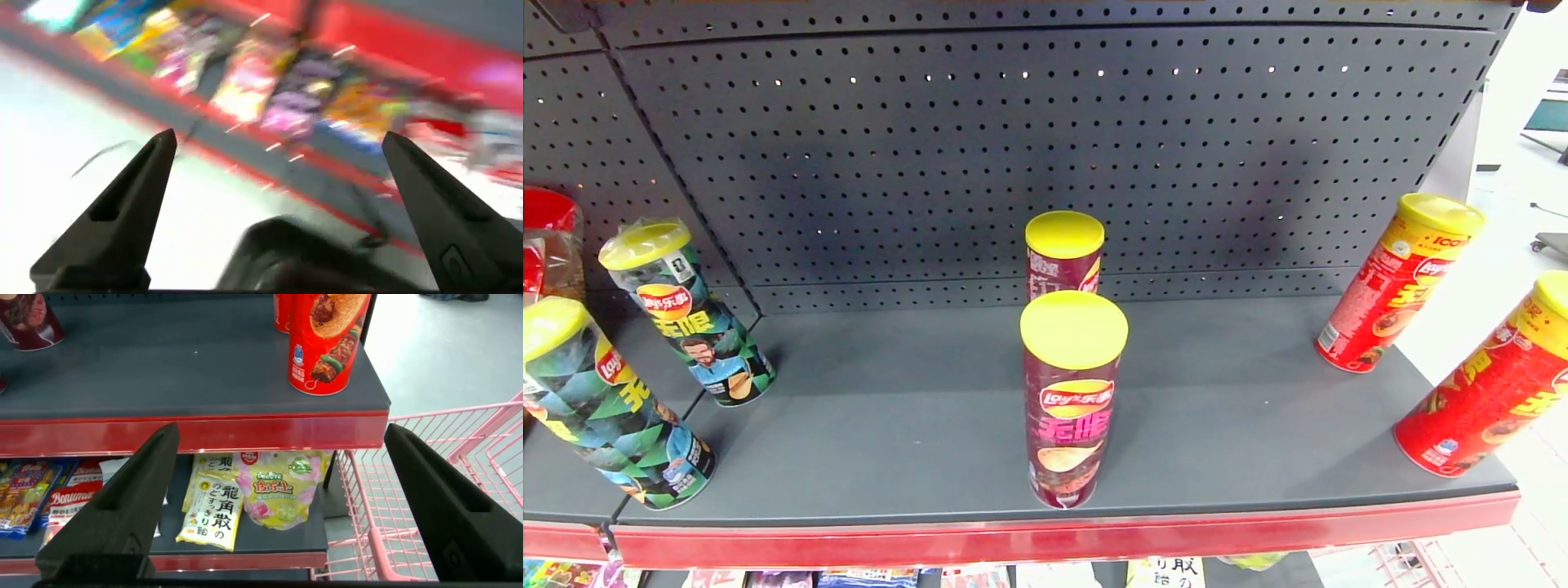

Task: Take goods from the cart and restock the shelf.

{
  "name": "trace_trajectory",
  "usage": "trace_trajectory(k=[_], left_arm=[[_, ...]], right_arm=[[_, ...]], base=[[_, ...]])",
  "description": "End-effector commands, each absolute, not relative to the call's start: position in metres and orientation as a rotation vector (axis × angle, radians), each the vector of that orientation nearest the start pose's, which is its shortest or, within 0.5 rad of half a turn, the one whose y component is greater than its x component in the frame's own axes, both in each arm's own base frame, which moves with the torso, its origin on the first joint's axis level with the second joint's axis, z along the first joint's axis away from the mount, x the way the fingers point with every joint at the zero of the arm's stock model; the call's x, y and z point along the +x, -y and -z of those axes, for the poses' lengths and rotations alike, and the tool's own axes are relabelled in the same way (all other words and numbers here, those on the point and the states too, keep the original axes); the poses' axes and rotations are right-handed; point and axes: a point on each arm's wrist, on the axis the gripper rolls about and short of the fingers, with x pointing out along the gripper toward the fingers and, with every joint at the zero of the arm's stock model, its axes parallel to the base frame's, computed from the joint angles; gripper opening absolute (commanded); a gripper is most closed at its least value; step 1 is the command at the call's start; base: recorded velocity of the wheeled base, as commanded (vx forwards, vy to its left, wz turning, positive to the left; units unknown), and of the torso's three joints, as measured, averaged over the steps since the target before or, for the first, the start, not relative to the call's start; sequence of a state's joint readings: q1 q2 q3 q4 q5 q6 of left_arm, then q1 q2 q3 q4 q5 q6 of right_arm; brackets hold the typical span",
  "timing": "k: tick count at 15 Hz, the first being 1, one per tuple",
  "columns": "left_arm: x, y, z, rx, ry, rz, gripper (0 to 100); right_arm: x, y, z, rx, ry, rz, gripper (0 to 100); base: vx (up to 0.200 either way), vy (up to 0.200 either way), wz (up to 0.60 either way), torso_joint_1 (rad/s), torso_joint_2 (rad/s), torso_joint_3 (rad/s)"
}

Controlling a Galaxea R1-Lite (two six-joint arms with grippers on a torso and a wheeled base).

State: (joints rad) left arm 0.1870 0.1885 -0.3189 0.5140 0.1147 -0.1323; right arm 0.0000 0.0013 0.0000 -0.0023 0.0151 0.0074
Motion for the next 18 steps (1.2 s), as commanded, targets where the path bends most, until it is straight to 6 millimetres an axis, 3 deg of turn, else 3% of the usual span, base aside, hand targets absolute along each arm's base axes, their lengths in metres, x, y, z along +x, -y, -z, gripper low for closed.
trace_trajectory(k=[1, 2, 4, 5, 6, 7, 9, 18], left_arm=[[-0.02, 0.009, -0.092, -0.022, -0.101, -0.074, 100], [-0.016, 0.008, -0.084, 0.069, -0.085, -0.062, 100], [-0.016, 0.007, -0.085, 0.084, -0.069, -0.061, 100], [-0.015, 0.004, -0.078, 0.041, -0.097, -0.221, 100], [-0.015, 0.003, -0.078, 0.026, -0.096, -0.248, 100], [-0.015, 0.004, -0.077, 0.025, -0.097, -0.21, 100], [-0.018, 0.001, -0.077, -0.011, -0.074, 0.079, 100], [-0.023, -0.001, -0.076, -0.006, -0.003, -0.034, 100]], right_arm=[[-0.023, 0.0, -0.076, 0.008, 0.001, -0.017, 100], [-0.023, 0.0, -0.076, 0.008, 0.003, -0.017, 100], [-0.023, 0.0, -0.076, 0.008, 0.001, -0.017, 100], [-0.023, 0.0, -0.076, 0.009, 0.003, -0.017, 100], [-0.023, 0.0, -0.076, 0.009, 0.003, -0.017, 100], [-0.023, 0.0, -0.076, 0.009, 0.003, -0.017, 100], [-0.023, 0.0, -0.076, 0.008, 0.001, -0.02, 100], [-0.023, 0.0, -0.076, 0.003, 0.003, -0.017, 100]], base=[[0.0, 0.0, 0.0, 0.0, 0.0, 0.0], [0.0, 0.0, 0.0, 0.0, 0.0, 0.0], [0.0, 0.0, 0.0, 0.0, 0.0, 0.0], [0.0, 0.0, 0.0, 0.0, 0.0, 0.0], [0.0, 0.0, 0.0, 0.0, 0.0, 0.0], [0.0, 0.0, 0.0, 0.0, 0.0, 0.0], [0.0, 0.0, 0.0, 0.0, 0.0, 0.0], [0.0, 0.0, 0.0, 0.0, 0.0, 0.0]])
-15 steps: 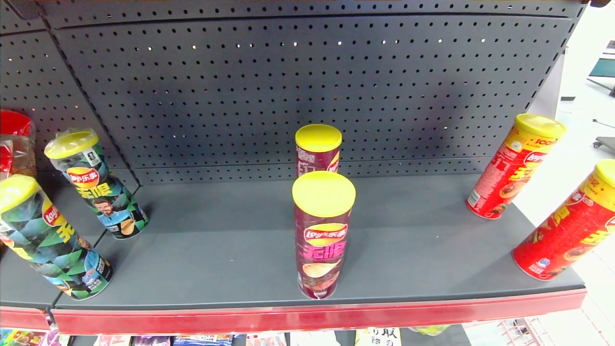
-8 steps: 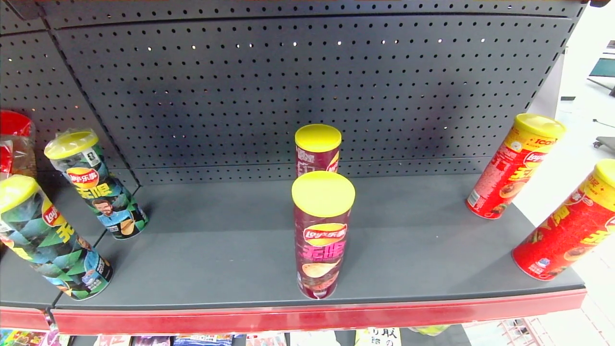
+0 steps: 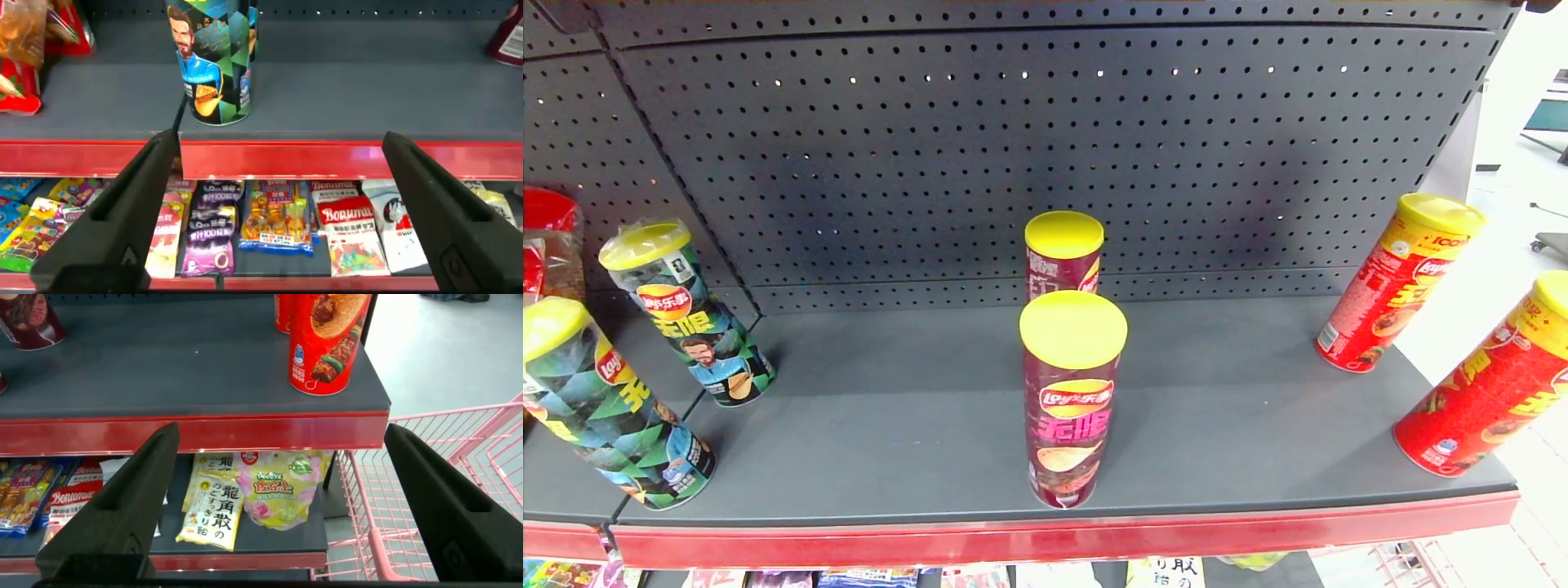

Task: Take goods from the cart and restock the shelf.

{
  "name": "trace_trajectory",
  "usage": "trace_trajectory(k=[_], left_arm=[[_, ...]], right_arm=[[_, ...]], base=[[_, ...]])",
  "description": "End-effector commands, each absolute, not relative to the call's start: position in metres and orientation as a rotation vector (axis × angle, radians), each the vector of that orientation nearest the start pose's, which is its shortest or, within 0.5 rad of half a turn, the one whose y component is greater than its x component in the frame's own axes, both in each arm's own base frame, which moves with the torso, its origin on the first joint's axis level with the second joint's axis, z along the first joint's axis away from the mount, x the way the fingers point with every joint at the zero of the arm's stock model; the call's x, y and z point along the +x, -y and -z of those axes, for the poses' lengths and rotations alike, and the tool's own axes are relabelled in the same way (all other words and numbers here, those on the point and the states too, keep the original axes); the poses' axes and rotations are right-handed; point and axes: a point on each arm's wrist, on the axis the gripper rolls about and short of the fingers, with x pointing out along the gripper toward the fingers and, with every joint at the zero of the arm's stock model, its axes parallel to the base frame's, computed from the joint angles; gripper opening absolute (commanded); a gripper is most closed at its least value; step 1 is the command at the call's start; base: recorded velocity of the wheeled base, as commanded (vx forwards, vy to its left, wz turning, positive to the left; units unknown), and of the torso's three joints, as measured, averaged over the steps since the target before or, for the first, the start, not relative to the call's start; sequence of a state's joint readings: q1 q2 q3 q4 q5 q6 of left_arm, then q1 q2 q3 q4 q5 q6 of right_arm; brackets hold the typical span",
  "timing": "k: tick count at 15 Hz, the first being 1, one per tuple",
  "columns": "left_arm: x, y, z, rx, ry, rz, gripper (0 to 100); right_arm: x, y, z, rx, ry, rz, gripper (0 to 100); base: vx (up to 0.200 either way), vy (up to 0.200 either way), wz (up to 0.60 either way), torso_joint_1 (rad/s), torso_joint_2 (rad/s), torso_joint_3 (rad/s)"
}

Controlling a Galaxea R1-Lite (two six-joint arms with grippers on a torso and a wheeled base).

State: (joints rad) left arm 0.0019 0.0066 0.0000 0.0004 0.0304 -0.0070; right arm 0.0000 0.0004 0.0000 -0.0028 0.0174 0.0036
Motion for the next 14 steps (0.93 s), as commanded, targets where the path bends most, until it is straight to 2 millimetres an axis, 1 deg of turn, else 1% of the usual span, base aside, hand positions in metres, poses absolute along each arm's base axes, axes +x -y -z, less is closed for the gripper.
trace_trajectory(k=[1, 14], left_arm=[[-0.0226, -0.0006, -0.0755, -0.006, -0.003, -0.034, 100], [-0.0226, -0.0006, -0.0755, -0.006, -0.003, -0.031, 100]], right_arm=[[-0.0227, -0.0004, -0.0758, 0.003, 0.002, -0.017, 100], [-0.0227, -0.0005, -0.0758, 0.005, 0.001, -0.021, 100]], base=[[0.0, 0.0, 0.0, 0.0, 0.0, 0.0], [0.0, 0.0, 0.0, 0.0, 0.0, 0.0]])
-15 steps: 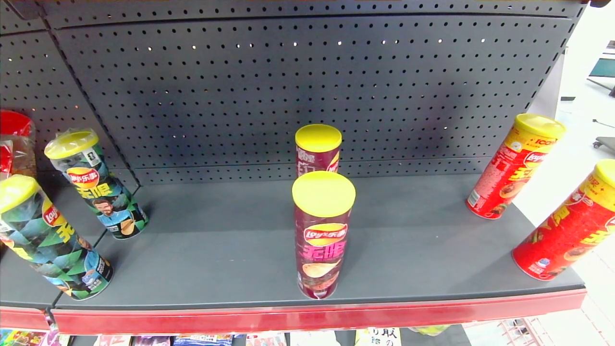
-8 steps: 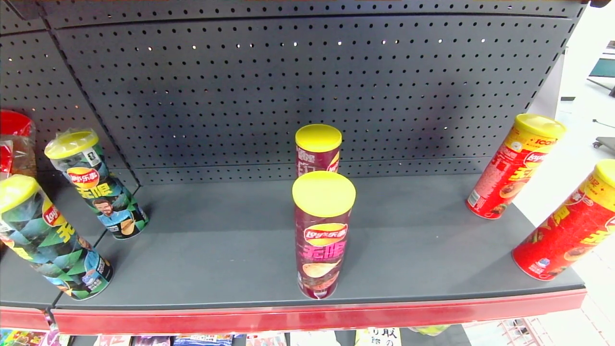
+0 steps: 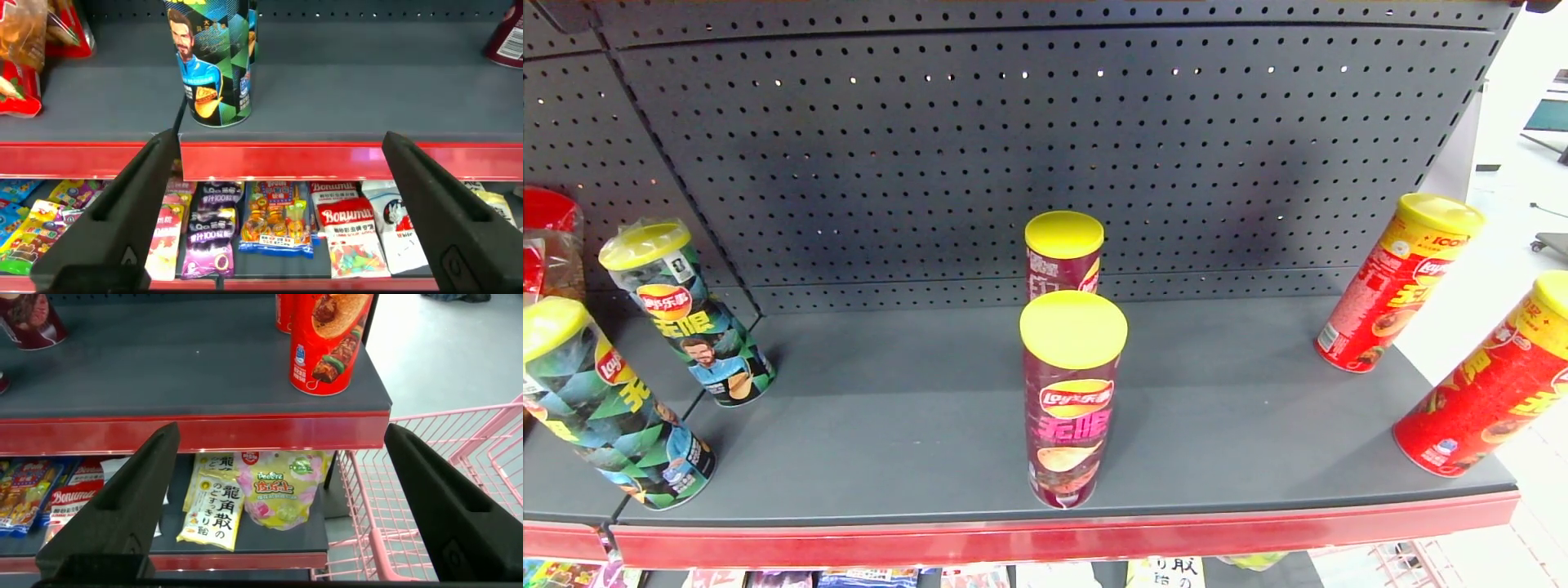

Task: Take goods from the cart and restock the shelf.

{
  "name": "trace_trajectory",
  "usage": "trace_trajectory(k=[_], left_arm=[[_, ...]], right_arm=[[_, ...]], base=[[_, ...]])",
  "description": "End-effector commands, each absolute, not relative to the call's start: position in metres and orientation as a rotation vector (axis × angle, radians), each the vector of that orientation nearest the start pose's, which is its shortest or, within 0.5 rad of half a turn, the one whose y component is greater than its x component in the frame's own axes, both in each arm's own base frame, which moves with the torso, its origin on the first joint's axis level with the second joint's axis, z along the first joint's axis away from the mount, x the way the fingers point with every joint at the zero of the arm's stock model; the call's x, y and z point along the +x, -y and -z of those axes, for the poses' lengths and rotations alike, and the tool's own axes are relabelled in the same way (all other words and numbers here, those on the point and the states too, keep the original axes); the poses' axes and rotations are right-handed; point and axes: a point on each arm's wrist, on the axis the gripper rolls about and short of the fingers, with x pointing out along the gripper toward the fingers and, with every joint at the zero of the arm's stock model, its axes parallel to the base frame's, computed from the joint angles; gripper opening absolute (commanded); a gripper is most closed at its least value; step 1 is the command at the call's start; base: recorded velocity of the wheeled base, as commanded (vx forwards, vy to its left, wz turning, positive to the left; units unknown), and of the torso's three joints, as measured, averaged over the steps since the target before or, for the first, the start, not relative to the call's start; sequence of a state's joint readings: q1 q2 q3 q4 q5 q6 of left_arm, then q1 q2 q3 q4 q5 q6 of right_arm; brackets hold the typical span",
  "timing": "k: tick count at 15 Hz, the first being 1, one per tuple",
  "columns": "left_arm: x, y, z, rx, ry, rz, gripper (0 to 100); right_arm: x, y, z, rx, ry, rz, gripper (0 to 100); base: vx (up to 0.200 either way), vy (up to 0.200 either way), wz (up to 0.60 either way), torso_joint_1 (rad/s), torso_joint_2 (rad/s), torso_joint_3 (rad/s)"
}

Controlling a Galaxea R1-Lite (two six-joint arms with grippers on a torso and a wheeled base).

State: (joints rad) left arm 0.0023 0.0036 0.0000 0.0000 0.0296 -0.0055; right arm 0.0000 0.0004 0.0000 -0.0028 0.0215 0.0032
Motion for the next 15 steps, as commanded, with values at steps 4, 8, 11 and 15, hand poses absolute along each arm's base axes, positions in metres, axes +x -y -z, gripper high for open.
trace_trajectory(k=[4, 8, 11, 15], left_arm=[[-0.023, -0.001, -0.076, -0.006, -0.003, -0.034, 100], [-0.023, -0.001, -0.075, -0.006, -0.004, -0.034, 100], [-0.023, -0.001, -0.076, -0.006, -0.003, -0.034, 100], [-0.023, -0.001, -0.076, -0.006, -0.003, -0.034, 100]], right_arm=[[-0.028, -0.003, -0.1, 0.009, 0.072, -0.155, 100], [0.039, -0.011, -0.219, 0.046, -0.151, -0.453, 100], [0.083, -0.037, -0.188, -0.003, -0.455, -0.657, 100], [0.117, -0.072, -0.171, -0.021, -0.579, -0.684, 100]], base=[[0.0, 0.0, 0.0, 0.0, 0.0, 0.0], [0.0, 0.0, 0.0, 0.0, 0.0, 0.0], [0.0, 0.0, 0.0, 0.0, 0.0, 0.0], [0.0, 0.0, 0.0, 0.0, 0.0, 0.0]])
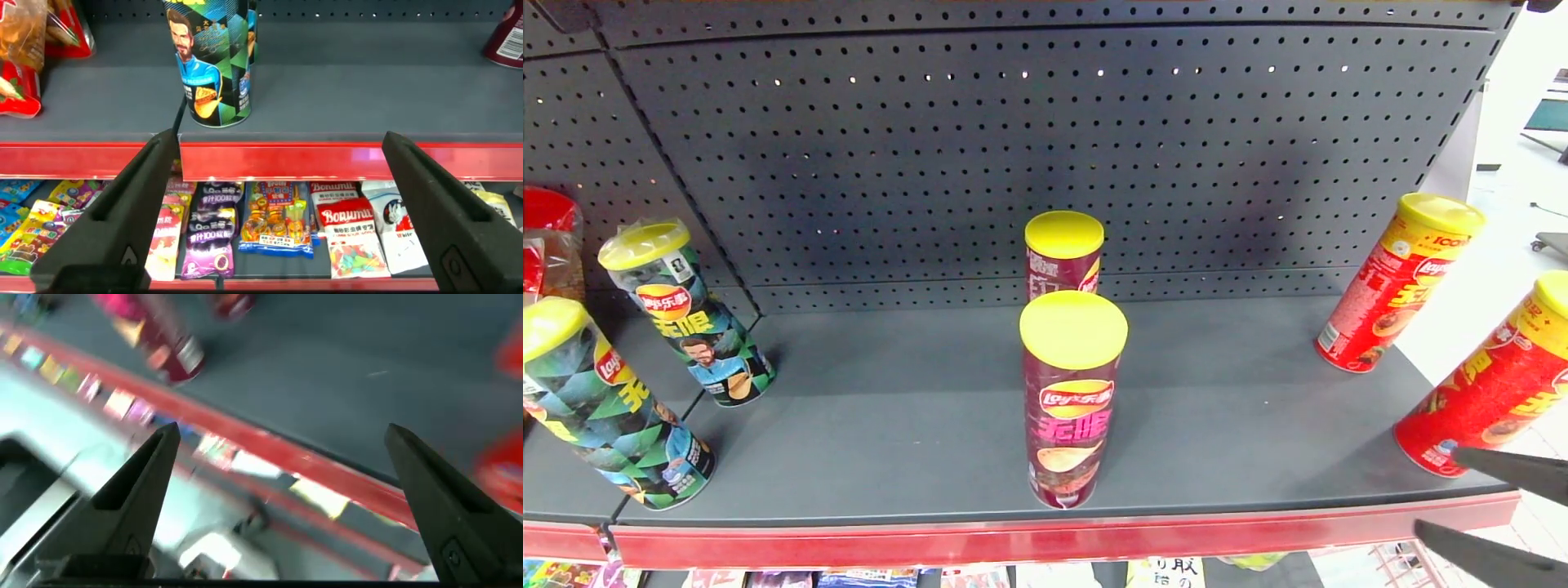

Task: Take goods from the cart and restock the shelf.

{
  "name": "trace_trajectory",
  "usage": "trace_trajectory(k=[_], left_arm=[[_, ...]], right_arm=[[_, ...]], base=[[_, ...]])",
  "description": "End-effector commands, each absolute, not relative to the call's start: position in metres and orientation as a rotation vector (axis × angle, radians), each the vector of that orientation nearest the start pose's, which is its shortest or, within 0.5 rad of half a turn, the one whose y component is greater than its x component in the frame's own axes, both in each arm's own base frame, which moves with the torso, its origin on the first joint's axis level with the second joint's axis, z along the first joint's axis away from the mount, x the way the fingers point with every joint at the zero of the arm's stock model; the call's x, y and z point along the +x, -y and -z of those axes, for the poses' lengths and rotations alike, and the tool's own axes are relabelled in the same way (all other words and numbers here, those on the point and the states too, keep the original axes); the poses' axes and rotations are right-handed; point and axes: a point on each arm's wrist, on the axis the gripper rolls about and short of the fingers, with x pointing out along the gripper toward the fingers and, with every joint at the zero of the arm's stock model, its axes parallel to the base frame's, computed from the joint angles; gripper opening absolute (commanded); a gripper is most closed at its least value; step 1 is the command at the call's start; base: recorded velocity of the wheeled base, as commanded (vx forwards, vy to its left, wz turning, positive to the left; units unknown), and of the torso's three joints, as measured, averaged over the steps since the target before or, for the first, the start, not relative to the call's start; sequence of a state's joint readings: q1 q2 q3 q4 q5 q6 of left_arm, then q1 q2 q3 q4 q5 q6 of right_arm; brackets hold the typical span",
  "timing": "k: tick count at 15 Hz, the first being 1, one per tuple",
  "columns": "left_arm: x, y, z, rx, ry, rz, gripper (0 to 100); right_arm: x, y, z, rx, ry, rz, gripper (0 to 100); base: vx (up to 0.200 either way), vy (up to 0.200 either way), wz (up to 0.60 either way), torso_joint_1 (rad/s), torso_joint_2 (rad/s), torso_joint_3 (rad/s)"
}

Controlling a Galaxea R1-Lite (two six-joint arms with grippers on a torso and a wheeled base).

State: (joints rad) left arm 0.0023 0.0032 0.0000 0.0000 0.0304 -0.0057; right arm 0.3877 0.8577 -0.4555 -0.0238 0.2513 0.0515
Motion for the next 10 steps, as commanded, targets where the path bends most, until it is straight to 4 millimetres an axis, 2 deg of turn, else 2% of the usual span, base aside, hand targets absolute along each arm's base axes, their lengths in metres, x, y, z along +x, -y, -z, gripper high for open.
trace_trajectory(k=[1, 4, 10], left_arm=[[-0.023, -0.001, -0.076, -0.006, -0.003, -0.034, 100], [-0.023, -0.001, -0.076, -0.006, -0.003, -0.034, 100], [-0.023, -0.001, -0.076, -0.006, -0.003, -0.034, 100]], right_arm=[[0.123, -0.081, -0.165, -0.033, -0.604, -0.668, 100], [0.147, -0.098, -0.148, -0.043, -0.661, -0.596, 100], [0.174, -0.122, -0.134, -0.086, -0.634, -0.523, 100]], base=[[0.0, 0.0, 0.0, 0.0, 0.0, 0.0], [0.0, 0.0, 0.0, 0.0, 0.0, 0.0], [0.0, 0.0, 0.0, 0.0, 0.0, 0.0]])
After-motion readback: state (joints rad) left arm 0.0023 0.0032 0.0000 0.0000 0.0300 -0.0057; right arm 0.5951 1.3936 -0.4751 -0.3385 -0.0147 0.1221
